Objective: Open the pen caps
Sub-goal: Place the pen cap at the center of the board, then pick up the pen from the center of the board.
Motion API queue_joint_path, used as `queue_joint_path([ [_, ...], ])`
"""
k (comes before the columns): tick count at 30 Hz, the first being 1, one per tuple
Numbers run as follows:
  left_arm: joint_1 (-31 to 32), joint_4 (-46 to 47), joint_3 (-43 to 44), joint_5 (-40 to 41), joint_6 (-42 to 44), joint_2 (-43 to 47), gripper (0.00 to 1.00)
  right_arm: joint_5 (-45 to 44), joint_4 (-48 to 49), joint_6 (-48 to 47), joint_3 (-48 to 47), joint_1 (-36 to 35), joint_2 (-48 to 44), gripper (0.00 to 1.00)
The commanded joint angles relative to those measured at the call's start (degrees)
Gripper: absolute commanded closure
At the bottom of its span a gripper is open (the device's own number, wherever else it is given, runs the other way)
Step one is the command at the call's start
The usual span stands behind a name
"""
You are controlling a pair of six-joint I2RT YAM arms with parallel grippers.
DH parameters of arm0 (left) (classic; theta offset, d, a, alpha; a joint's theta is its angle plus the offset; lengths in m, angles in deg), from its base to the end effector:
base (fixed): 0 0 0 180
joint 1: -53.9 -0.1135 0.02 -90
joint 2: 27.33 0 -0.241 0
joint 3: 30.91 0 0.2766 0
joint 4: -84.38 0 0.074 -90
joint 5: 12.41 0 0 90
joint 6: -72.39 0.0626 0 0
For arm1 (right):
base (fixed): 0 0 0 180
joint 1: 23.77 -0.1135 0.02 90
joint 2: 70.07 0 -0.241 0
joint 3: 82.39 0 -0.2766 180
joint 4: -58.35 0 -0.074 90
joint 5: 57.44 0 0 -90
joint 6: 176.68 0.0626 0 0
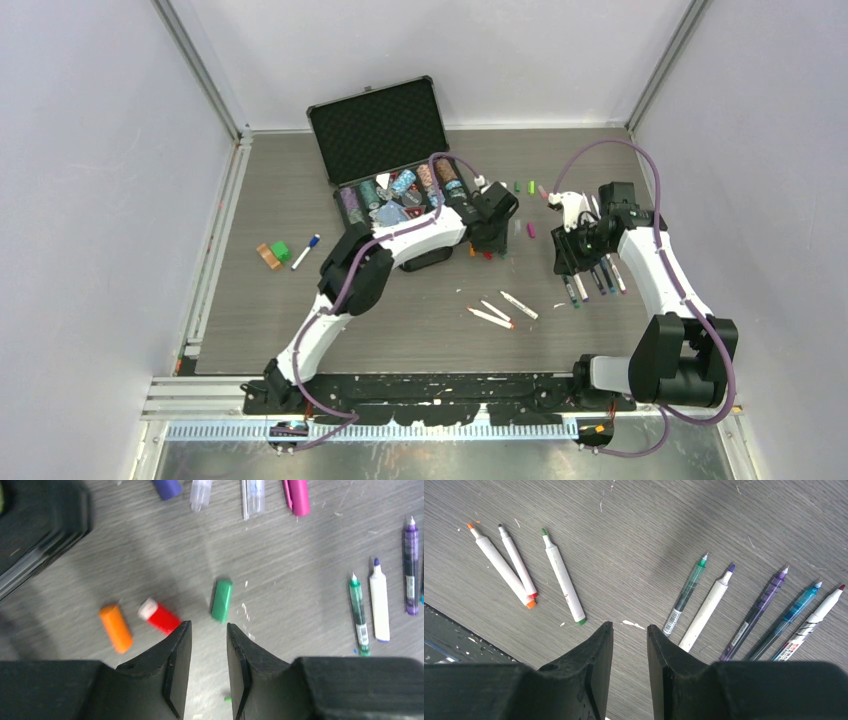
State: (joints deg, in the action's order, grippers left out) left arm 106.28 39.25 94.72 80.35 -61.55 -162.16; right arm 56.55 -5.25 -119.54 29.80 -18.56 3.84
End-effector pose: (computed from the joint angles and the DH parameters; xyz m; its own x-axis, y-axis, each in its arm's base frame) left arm 0.3336 -0.4279 0.1293 -0.8942 0.0248 -0.4470 0.2132 0.9016 -0.3765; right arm 0.2749 0.0005 0.1926 -0.7534 -0.4291 -0.4983 -0.5551 0.8212 0.1321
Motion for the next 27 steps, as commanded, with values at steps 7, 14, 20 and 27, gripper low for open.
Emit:
queue_joint_path([
  [7,-0.2,8.8,-21.4,7.3,13.3,30.2,0.62,2.2,-0.2,-0.6,0.0,0.1,-1.9,0.63],
  [14,-7.3,16.5,-48.2,13.3,21.5,52.9,0.07,6.7,-1.1,-2.8,0.4,0.1,-3.4,0.64],
  [20,-30.5,11.9,-56.1,-8.1,20.4,63.3,0.05,11.7,-1.7,-5.2,1.2,0.1,-5.4,0.63],
  [27,-36.5,4.9,-57.2,10.4,40.1,64.0,0.06,12.7,-2.1,-5.5,1.1,0.1,-5.6,0.63],
])
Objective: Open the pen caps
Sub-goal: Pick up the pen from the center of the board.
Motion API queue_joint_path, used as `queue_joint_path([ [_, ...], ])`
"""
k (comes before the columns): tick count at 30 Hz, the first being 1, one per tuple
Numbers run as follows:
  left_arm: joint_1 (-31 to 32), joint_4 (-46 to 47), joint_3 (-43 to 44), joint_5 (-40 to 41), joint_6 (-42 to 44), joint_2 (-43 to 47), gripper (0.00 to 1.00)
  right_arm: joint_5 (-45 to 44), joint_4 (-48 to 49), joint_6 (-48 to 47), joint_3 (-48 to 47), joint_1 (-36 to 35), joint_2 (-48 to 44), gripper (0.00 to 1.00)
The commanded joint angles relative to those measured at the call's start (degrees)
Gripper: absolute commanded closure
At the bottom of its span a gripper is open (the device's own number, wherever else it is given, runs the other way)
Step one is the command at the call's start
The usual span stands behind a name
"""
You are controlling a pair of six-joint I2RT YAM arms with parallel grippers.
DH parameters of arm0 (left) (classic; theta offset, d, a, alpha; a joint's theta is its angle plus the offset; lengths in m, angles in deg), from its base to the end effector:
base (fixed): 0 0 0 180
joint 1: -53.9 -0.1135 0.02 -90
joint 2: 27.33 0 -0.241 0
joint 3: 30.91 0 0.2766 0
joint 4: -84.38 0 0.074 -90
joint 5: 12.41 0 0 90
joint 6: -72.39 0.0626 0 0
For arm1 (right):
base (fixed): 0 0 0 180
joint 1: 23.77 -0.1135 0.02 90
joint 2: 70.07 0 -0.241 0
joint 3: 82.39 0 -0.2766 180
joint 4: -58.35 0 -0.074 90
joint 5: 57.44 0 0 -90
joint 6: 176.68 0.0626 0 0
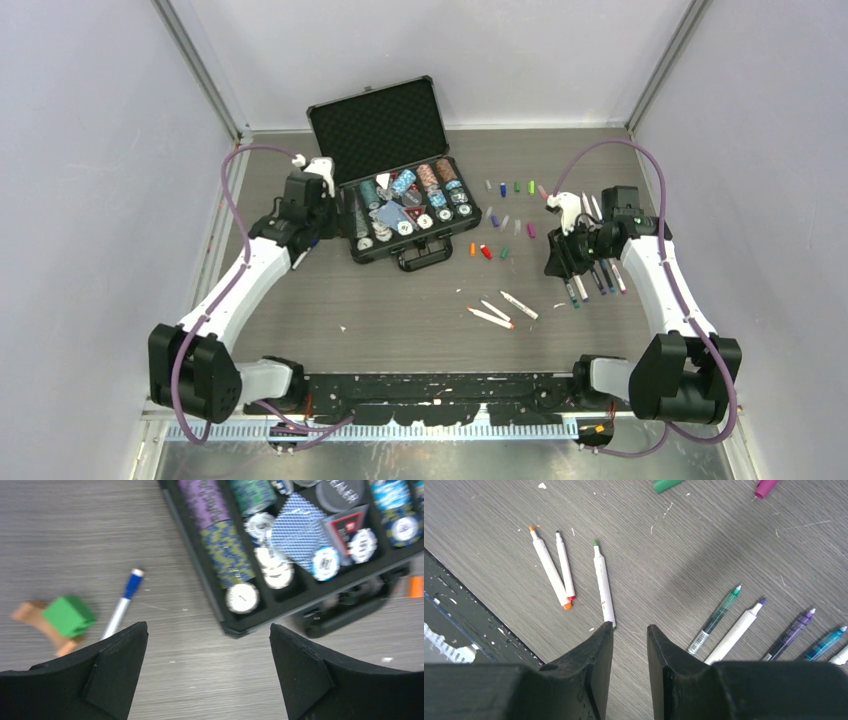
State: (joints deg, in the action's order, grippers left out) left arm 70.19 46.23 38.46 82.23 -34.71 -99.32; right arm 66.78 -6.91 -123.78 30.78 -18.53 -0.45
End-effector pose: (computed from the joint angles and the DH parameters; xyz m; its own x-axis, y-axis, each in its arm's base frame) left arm 0.3135 -0.0863 0.2410 -0.6640 -0.1113 -0.7394 0.0267 0.9847 -0.1722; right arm 0.2615 0.0114 0.2093 -0.6560 -0.4407 -0.6128 -0.6639 0.7232 0.1905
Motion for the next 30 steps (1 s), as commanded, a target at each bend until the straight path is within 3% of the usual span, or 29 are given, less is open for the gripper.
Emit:
queue_joint_path([
  [1,-0.8,-1.4,-1.4,11.0,14.6,0.3,0.07,2.6,-0.4,-1.2,0.0,0.1,-1.3,0.63],
  [6,-4.5,-3.2,2.4,7.2,18.8,-7.3,0.09,3.9,-1.3,-1.4,-0.4,0.1,-0.9,0.64],
  [9,-7.5,-5.6,6.0,4.1,20.9,-13.8,0.22,4.1,-1.8,-1.9,-0.5,0.1,-0.9,0.63],
  [15,-12.5,-4.4,7.0,-4.2,24.7,-20.2,0.38,5.2,-2.5,-2.6,-0.8,0.1,-1.8,0.63],
  [18,-14.4,-4.5,8.6,-9.2,25.3,-23.1,0.41,5.6,-2.8,-2.9,-0.8,0.1,-2.2,0.63],
  [23,-16.0,-7.1,12.3,-13.0,25.7,-29.0,0.52,5.7,-2.9,-3.1,-0.8,0.1,-2.4,0.63],
  [30,-19.1,-7.2,14.1,-13.5,25.0,-32.6,0.56,5.6,-3.0,-3.3,-0.8,0.1,-2.1,0.64],
])
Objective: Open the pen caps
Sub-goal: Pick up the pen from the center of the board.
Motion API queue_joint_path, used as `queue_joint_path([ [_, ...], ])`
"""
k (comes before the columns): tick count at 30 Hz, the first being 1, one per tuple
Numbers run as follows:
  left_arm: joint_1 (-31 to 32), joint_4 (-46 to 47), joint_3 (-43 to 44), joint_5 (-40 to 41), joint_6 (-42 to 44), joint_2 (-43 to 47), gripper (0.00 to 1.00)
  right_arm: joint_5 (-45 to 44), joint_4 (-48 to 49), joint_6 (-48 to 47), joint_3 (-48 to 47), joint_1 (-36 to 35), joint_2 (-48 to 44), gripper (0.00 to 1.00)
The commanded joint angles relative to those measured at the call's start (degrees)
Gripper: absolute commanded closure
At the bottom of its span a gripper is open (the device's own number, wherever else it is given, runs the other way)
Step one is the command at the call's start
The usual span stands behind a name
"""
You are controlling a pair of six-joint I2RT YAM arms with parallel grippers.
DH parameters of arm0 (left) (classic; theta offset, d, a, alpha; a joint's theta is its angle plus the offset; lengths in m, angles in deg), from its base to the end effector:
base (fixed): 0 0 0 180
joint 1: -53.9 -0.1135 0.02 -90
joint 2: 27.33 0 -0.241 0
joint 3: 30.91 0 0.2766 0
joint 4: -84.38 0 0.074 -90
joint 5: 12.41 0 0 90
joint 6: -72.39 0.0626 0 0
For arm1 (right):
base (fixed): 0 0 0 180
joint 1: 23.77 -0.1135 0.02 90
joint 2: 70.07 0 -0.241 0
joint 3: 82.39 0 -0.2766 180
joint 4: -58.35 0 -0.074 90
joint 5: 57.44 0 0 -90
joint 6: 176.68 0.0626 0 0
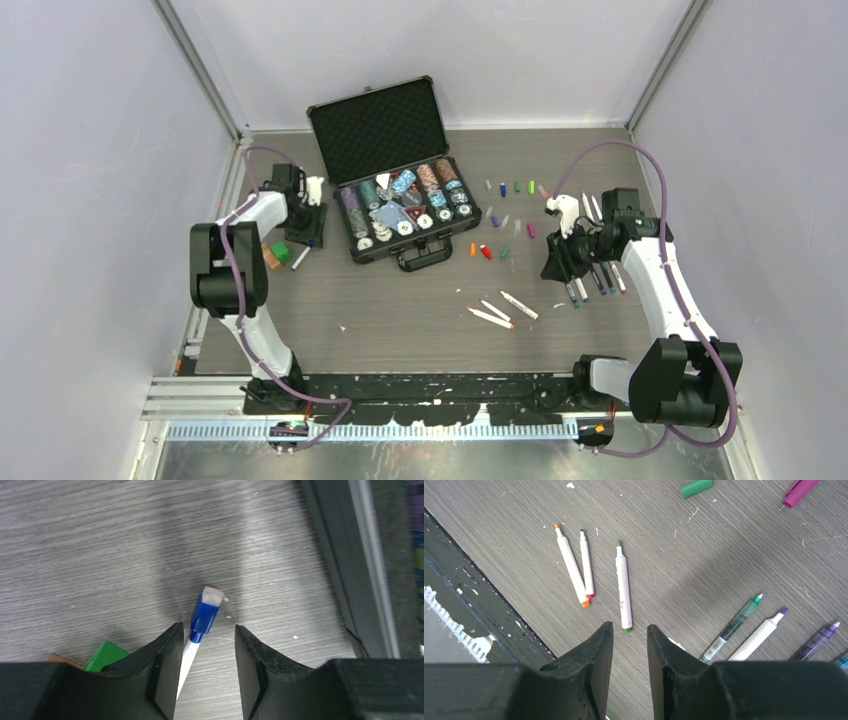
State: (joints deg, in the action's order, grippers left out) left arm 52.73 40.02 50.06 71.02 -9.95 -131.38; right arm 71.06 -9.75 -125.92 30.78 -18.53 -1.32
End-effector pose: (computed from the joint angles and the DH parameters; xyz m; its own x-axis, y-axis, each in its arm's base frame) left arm 0.3853 0.0007 0.1131 -0.9119 0.1138 -0.3943 0.1465 0.9878 -0.0536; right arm 0.2536 0.0159 0.2133 -0.6361 -0.4388 -0.6347 -0.7007 0.6729 0.2370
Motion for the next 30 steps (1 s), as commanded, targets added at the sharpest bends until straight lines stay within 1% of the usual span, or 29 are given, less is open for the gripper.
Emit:
queue_joint_path([
  [1,-1.9,-1.0,2.6,-2.4,0.2,-0.9,0.56,1.2,-0.2,-1.1,-0.8,0.1,-1.2,0.63],
  [4,-2.0,-1.1,2.9,-2.8,0.0,-1.7,0.57,1.2,-0.3,-1.1,-0.8,0.1,-1.0,0.63],
  [7,-2.0,-0.9,2.7,-2.9,-0.3,-2.8,0.61,1.2,-0.3,-1.2,-0.8,0.1,-0.9,0.64],
  [11,-2.0,-1.3,3.7,-3.4,-1.0,-4.0,0.61,1.3,-0.5,-1.3,-0.9,0.1,-1.0,0.63],
  [18,-2.0,-1.7,4.6,-3.7,-2.6,-5.6,0.68,1.6,-0.7,-1.4,-0.9,0.1,-1.2,0.64],
  [19,-2.0,-1.7,4.6,-3.5,-2.9,-5.6,0.7,1.7,-0.8,-1.4,-1.0,0.1,-1.2,0.63],
  [21,-2.0,-1.6,4.4,-3.4,-3.3,-5.4,0.78,1.9,-1.0,-1.5,-1.1,0.1,-1.4,0.63],
  [23,-2.0,-1.6,4.0,-3.2,-3.9,-4.3,0.88,2.1,-1.0,-1.5,-1.1,0.1,-1.5,0.63],
  [24,-2.0,-1.6,3.8,-3.0,-4.4,-3.3,0.99,2.3,-1.2,-1.5,-1.1,0.1,-1.7,0.63],
  [25,-2.0,-1.6,3.6,-2.5,-5.0,-1.9,1.0,2.6,-1.2,-1.5,-1.2,0.1,-1.8,0.64],
  [28,-2.0,-1.4,2.3,-2.1,-7.2,4.3,1.0,3.8,-1.6,-1.6,-1.4,0.1,-2.2,0.63],
  [30,-2.1,-0.8,0.7,-2.8,-10.8,10.6,1.0,5.3,-2.2,-1.7,-1.7,0.1,-2.7,0.63],
])
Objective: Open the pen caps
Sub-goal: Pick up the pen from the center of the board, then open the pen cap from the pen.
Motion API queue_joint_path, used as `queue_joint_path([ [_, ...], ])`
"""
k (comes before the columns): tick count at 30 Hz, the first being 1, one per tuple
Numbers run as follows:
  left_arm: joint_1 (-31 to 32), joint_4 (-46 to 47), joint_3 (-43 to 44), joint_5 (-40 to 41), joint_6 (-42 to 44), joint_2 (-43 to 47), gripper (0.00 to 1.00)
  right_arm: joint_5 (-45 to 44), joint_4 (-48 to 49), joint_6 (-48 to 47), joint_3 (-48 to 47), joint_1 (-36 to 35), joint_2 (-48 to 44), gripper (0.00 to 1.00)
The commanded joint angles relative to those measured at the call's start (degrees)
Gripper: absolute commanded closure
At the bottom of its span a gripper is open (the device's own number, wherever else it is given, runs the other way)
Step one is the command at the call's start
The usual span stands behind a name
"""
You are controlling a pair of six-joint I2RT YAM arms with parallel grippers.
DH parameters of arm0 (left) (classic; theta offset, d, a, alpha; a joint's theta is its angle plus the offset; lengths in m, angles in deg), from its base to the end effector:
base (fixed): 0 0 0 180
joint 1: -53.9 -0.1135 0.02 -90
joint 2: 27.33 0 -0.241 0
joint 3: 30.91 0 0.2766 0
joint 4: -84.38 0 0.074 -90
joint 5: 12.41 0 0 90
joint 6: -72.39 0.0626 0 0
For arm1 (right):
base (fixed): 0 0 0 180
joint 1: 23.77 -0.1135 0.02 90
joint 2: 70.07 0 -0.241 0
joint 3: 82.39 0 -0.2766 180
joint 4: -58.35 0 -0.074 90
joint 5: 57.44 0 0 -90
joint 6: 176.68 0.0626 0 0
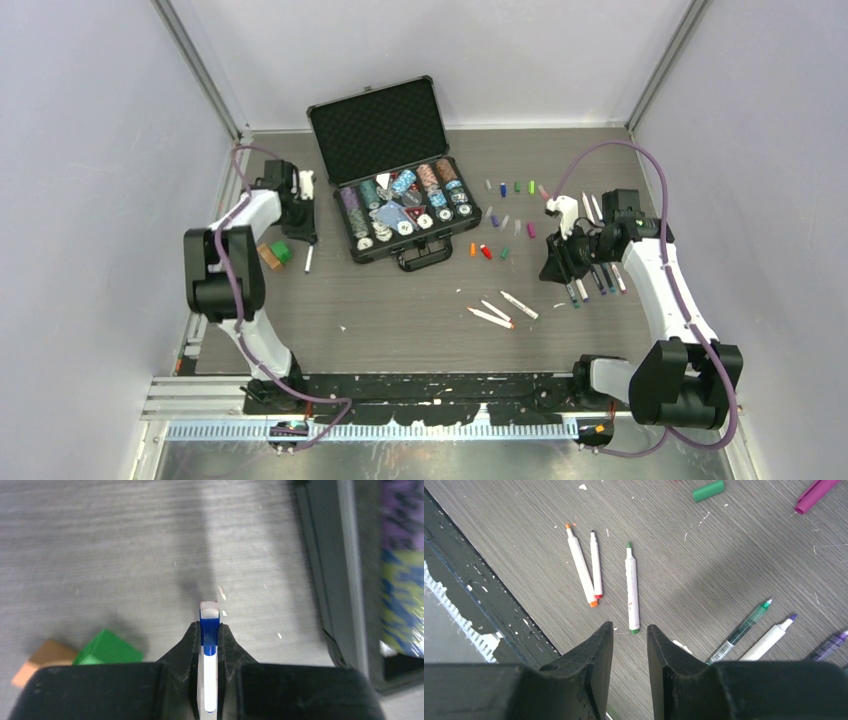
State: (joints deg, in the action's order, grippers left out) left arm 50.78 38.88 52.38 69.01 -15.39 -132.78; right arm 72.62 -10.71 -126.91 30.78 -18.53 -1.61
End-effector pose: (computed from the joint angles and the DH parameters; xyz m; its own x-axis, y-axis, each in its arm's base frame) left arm 0.3920 0.0120 0.1158 -0.9228 -0.0119 -0.3852 0.0386 0.9916 -0.1232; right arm 0.2510 0.0174 0.2147 -0.6258 -0.4390 -0.6447 -0.7154 0.6524 0.2501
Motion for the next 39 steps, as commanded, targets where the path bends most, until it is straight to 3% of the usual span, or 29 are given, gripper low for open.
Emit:
queue_joint_path([
  [1,-0.1,1.2,-3.2,-1.5,-7.1,15.5,1.0,5.0,-1.6,-0.7,-1.9,0.1,-2.8,0.63],
  [7,-0.1,15.3,-17.9,-15.5,-22.0,38.9,1.0,16.6,-8.3,-5.2,-5.1,0.0,-3.2,0.64],
  [11,0.6,36.4,-30.5,-25.9,-41.4,50.6,1.0,25.6,-11.8,-6.8,-7.5,-2.2,-3.3,0.64],
  [13,2.4,45.8,-37.0,-26.3,-49.7,53.7,1.0,28.4,-10.0,-4.3,-7.7,-4.9,-3.1,0.63],
  [17,17.7,56.5,-43.4,-17.1,-56.1,56.5,1.0,30.0,3.2,10.3,-4.8,-13.2,-2.6,0.63],
  [23,39.2,72.0,-47.7,3.5,-57.8,52.2,1.0,32.3,20.4,25.8,2.3,-15.3,-2.9,0.62],
  [28,53.5,86.9,-45.5,19.6,-53.3,38.6,1.0,33.2,45.0,49.5,11.0,-15.3,-4.2,0.59],
  [34,59.7,102.3,-40.7,25.2,-53.2,22.5,1.0,31.1,44.7,51.3,10.6,-15.4,-2.2,0.57],
  [39,60.8,105.2,-37.6,26.6,-54.1,16.7,1.0,27.5,40.7,48.2,10.2,-15.4,-1.2,0.57],
])
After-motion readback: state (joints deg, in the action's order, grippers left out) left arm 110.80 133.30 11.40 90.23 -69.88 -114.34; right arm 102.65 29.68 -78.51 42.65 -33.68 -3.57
